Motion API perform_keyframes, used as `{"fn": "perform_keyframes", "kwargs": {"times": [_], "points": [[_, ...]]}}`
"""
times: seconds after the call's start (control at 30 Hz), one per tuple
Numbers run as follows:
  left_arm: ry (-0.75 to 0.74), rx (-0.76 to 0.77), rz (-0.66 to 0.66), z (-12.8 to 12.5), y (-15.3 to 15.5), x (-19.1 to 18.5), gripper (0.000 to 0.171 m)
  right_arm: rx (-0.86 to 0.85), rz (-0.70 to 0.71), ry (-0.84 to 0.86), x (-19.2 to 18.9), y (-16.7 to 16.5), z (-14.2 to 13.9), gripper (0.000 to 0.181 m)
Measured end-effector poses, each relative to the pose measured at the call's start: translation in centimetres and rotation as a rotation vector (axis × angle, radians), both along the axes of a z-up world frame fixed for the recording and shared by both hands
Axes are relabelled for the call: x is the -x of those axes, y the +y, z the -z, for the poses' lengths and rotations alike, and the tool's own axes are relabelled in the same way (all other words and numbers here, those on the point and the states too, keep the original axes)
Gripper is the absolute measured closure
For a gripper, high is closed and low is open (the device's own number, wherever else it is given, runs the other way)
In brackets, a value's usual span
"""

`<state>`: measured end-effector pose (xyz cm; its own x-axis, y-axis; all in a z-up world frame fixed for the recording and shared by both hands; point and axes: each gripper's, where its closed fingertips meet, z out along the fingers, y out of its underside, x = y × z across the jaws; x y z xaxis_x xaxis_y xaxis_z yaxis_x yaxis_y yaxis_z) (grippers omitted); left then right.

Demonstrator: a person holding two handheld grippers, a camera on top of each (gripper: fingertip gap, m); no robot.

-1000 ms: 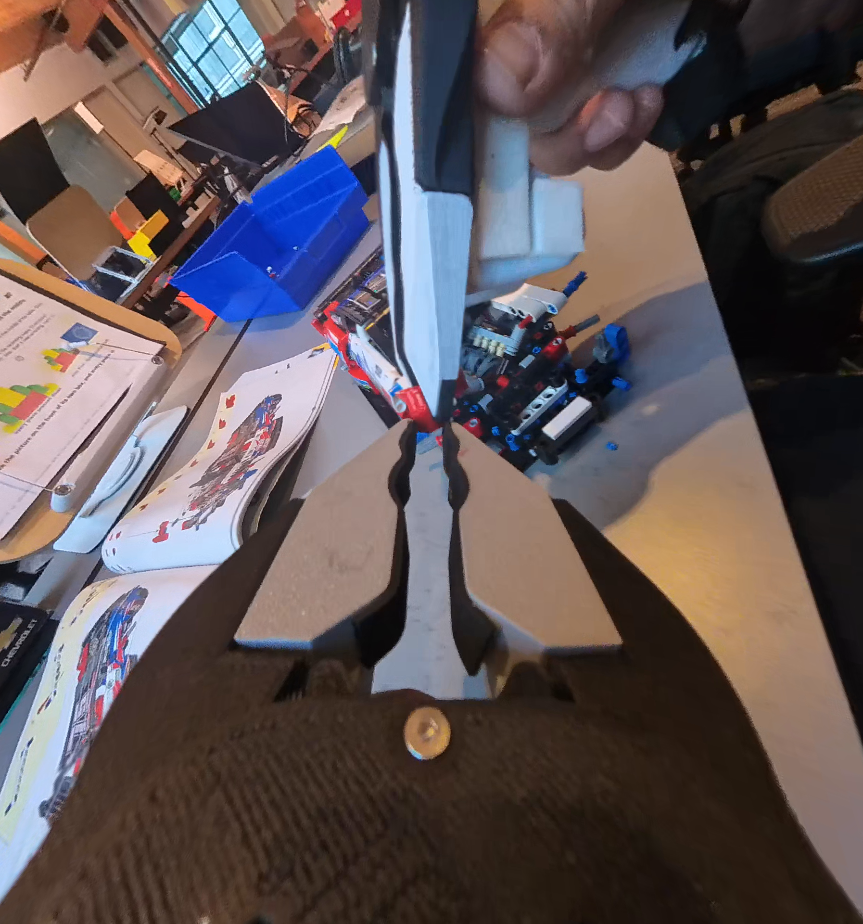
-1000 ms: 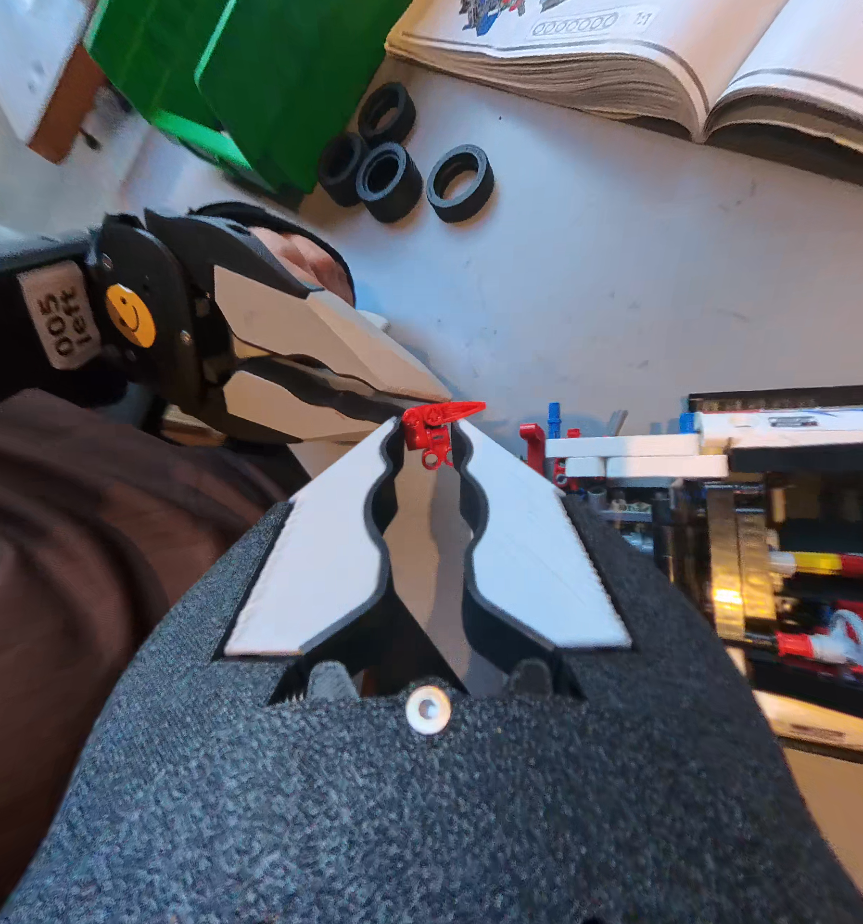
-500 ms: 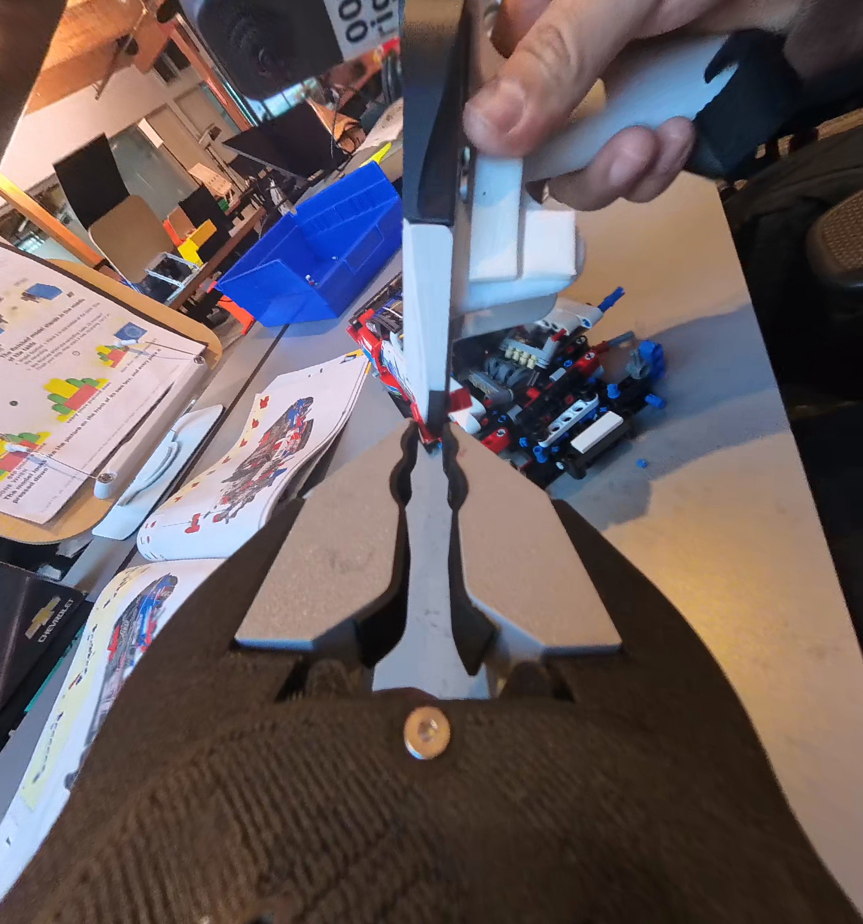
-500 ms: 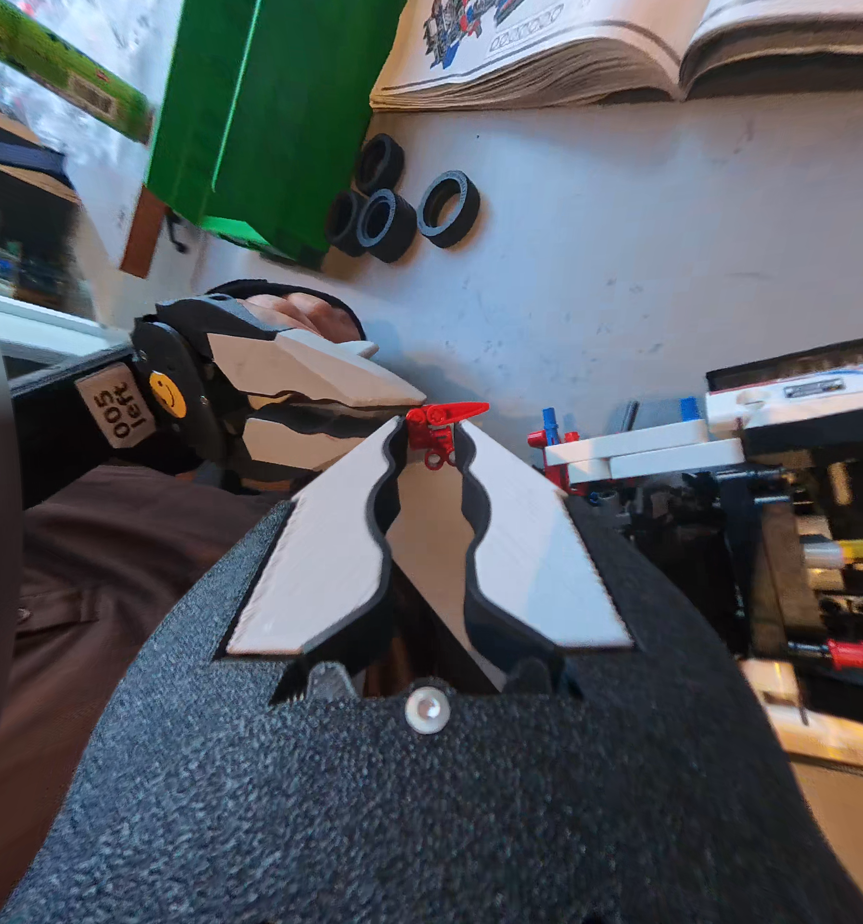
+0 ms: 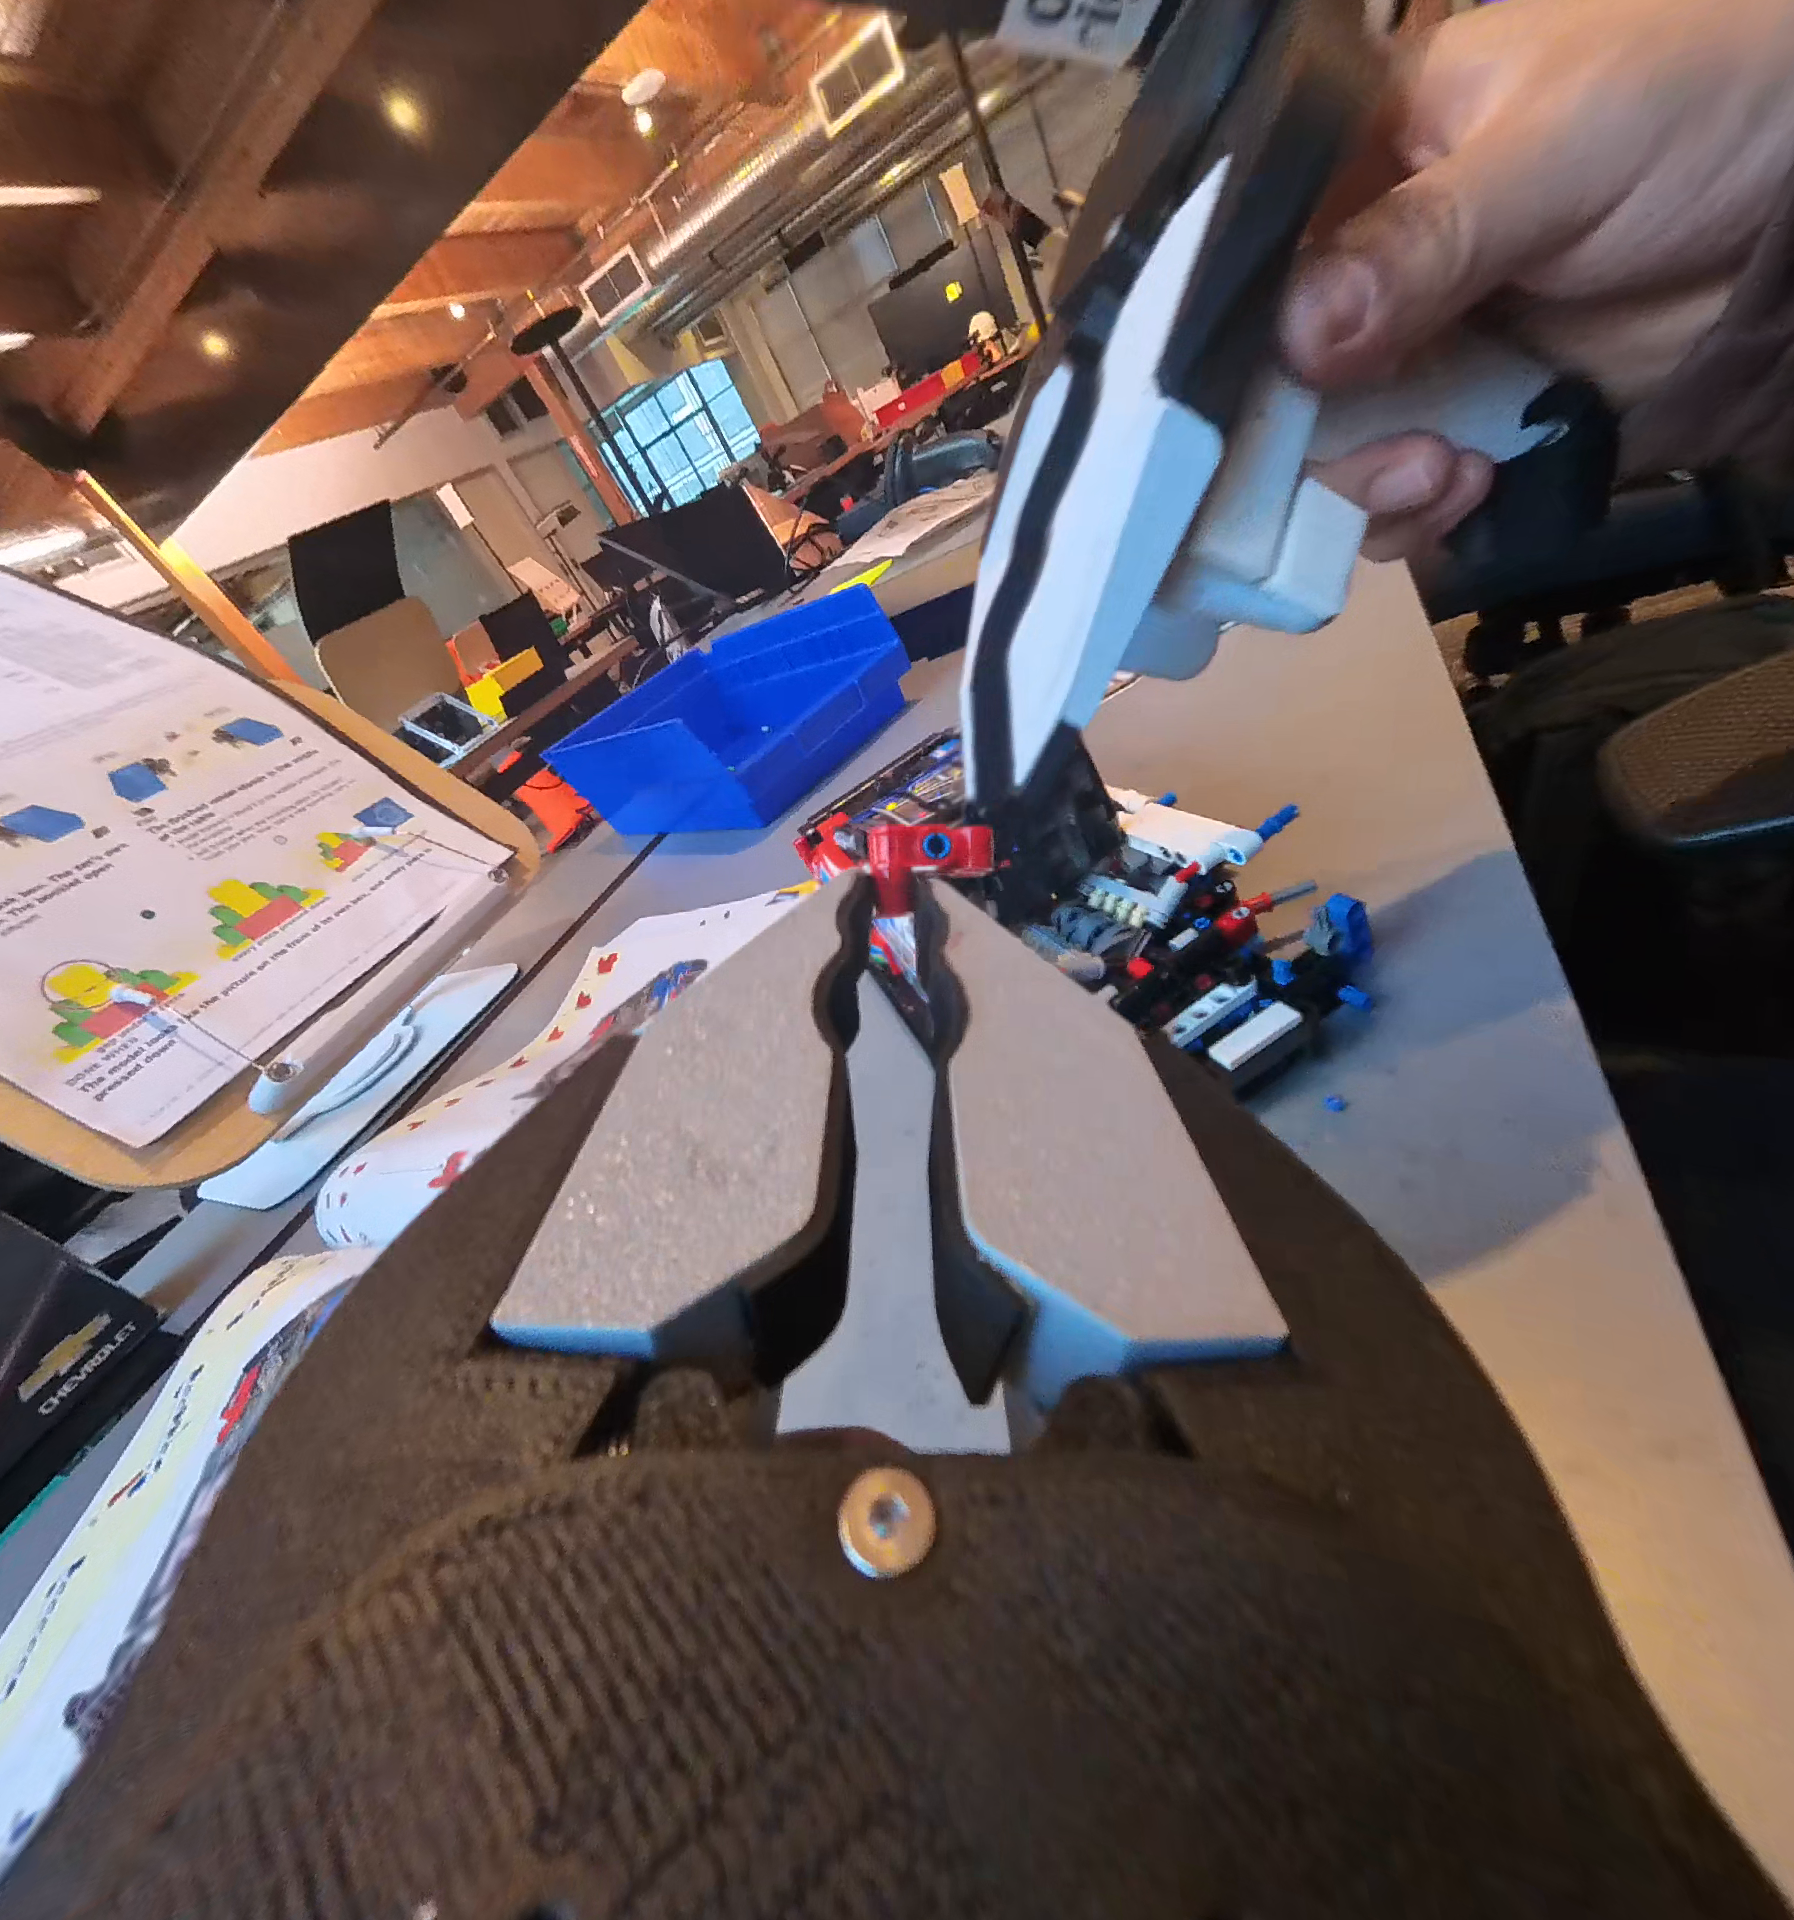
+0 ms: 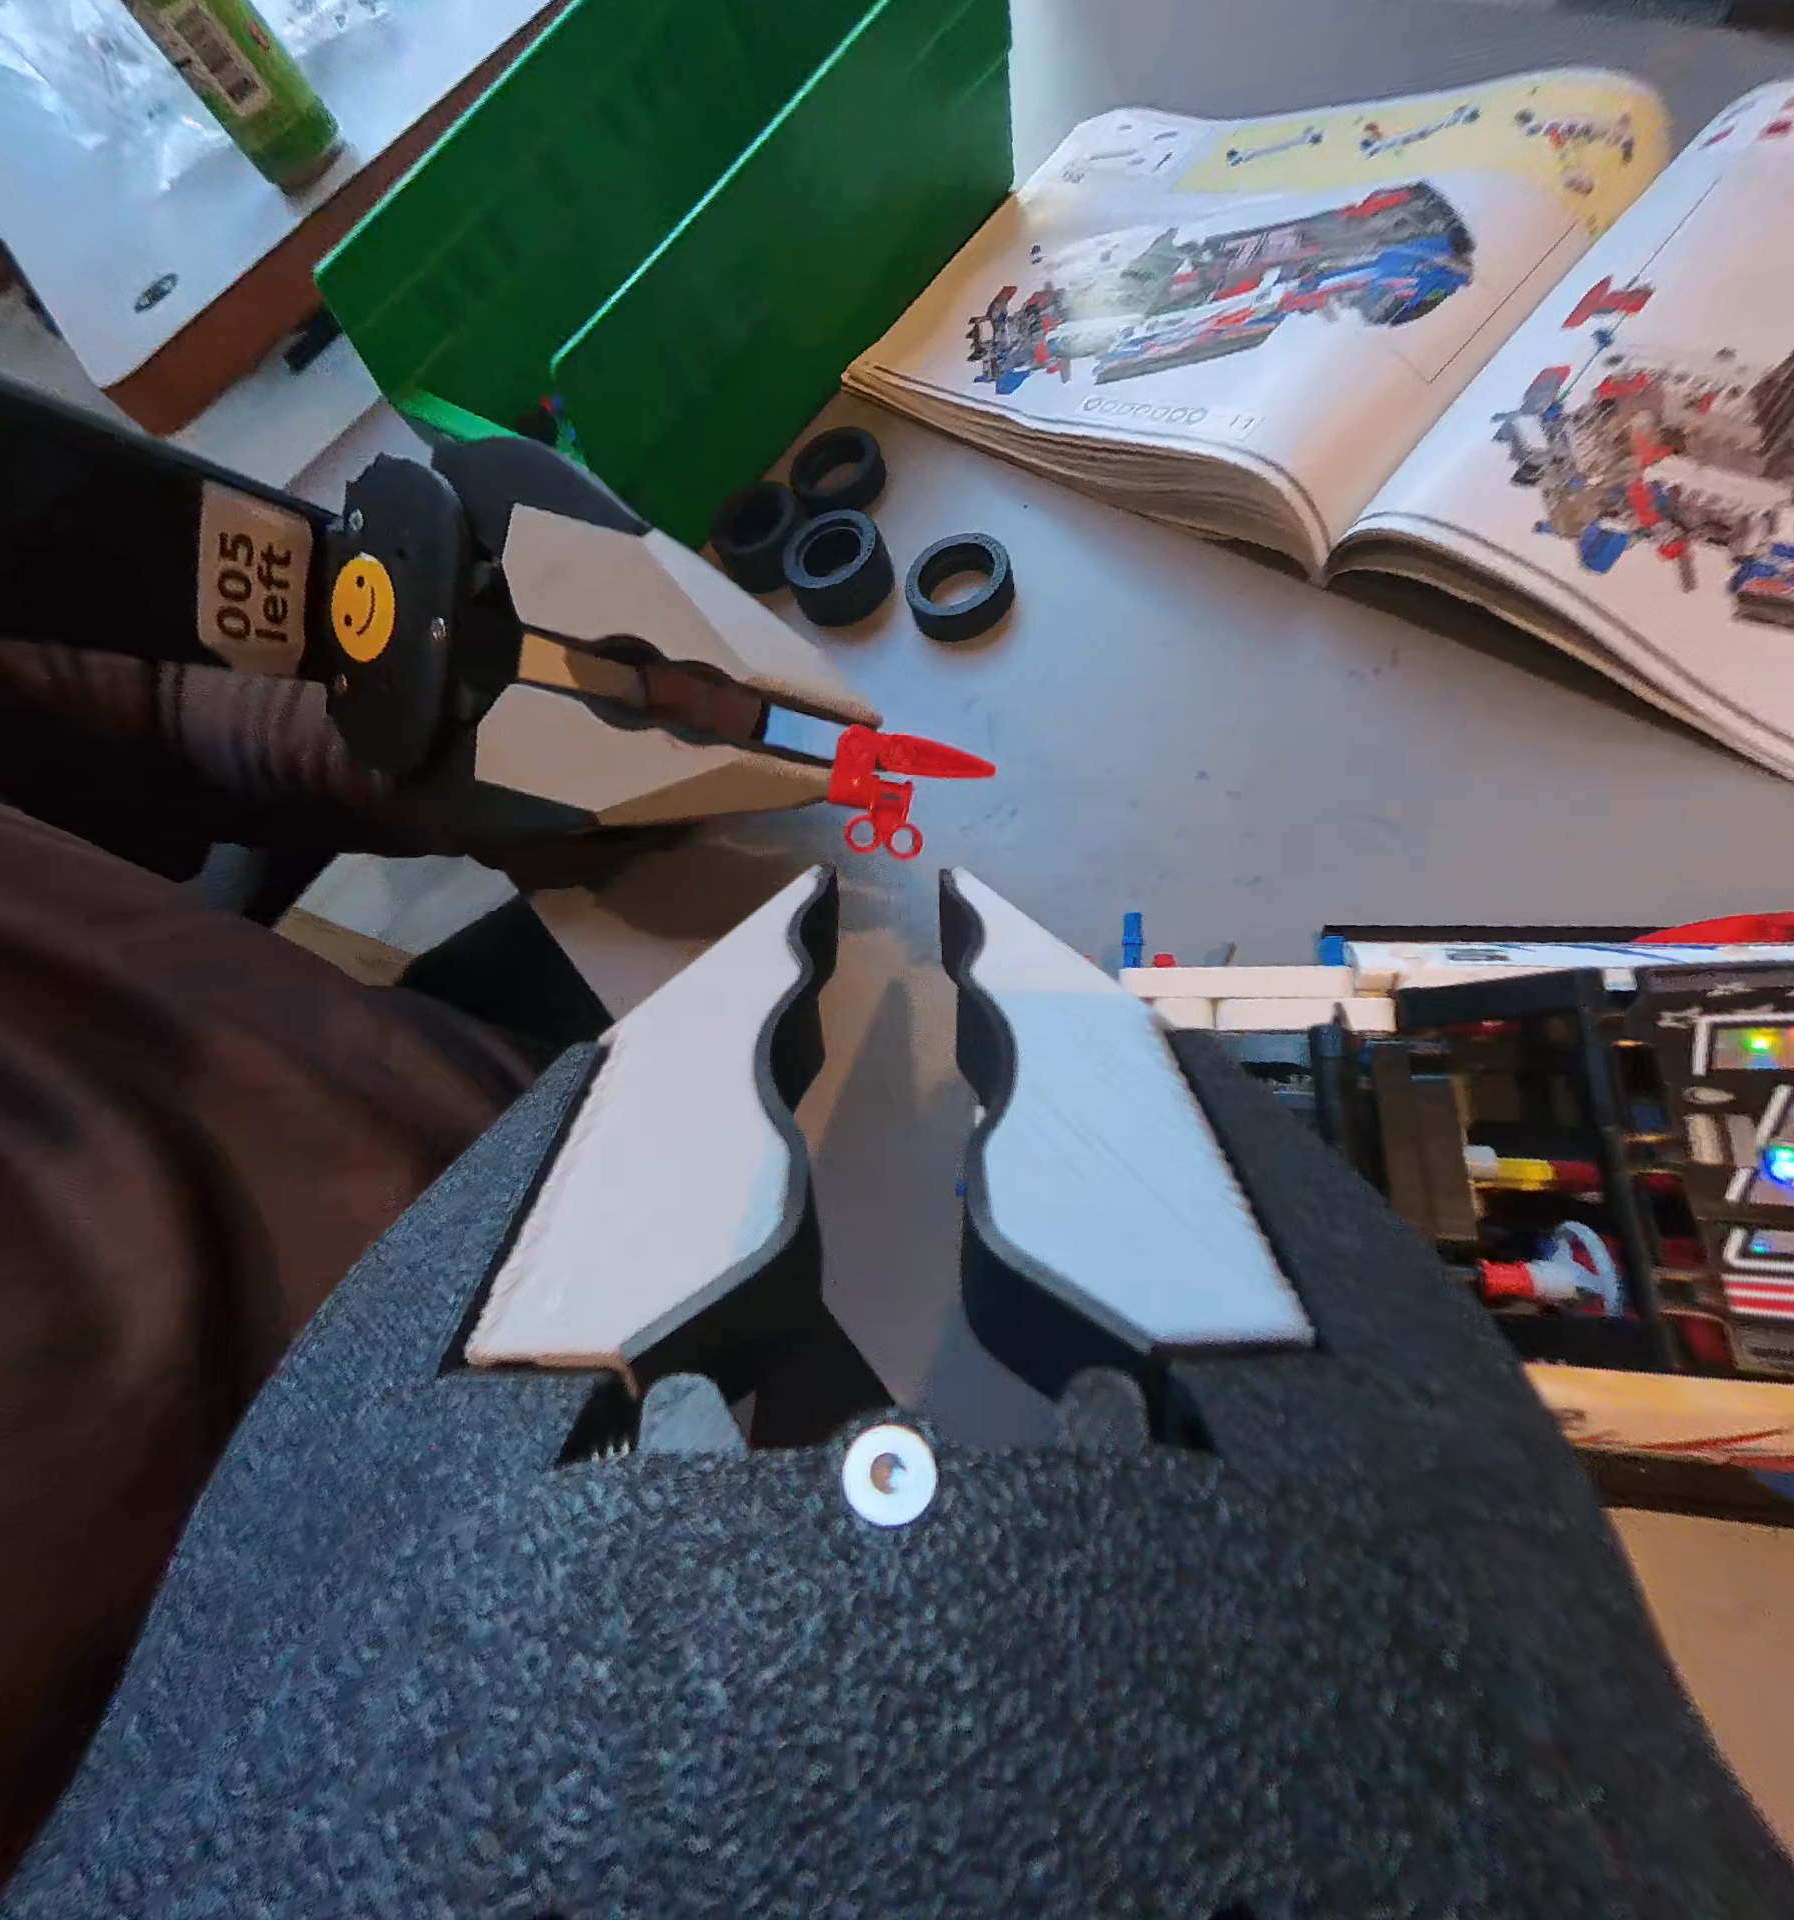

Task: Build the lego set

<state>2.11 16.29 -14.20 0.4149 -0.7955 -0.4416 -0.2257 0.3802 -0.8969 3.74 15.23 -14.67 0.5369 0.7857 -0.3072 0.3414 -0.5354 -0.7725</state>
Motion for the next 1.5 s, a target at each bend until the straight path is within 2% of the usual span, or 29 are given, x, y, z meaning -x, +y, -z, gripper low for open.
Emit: {"fn": "perform_keyframes", "kwargs": {"times": [0.13,0.23,0.37,0.47,0.77,0.97,1.13,1.27,1.5], "points": [[-0.009,0.022,-0.008,0.1,0.4,0.4,0.167,-0.07,-0.013,-0.014,-0.3,-0.2,0.6,0.163],[-0.021,0.035,-0.028,0.0,1.0,1.2,0.167,-0.187,-0.018,-0.026,-1.0,0.6,0.9,0.163],[-0.042,0.069,-0.058,0.0,2.4,2.3,0.166,-0.338,-0.007,0.058,-2.3,1.7,0.2,0.164],[-0.05,0.125,-0.053,0.5,3.2,2.4,0.167,-0.452,0.044,0.128,-3.7,3.1,-0.2,0.164],[-0.058,0.239,-0.024,2.0,4.9,2.3,0.167,-0.697,0.208,0.086,-8.2,5.6,-1.0,0.165],[-0.094,0.327,-0.023,2.6,6.2,2.8,0.167,-0.689,0.284,0.102,-9.9,6.3,-0.7,0.166],[-0.118,0.353,-0.019,2.5,6.4,2.8,0.167,-0.683,0.269,0.076,-9.2,6.0,-0.2,0.166],[-0.111,0.339,-0.006,2.4,5.9,2.3,0.167,-0.67,0.204,0.091,-6.9,5.0,-0.4,0.166],[-0.095,0.266,0.056,1.7,3.6,0.7,0.167,-0.509,0.085,0.149,-1.2,3.5,0.4,0.16]]}}
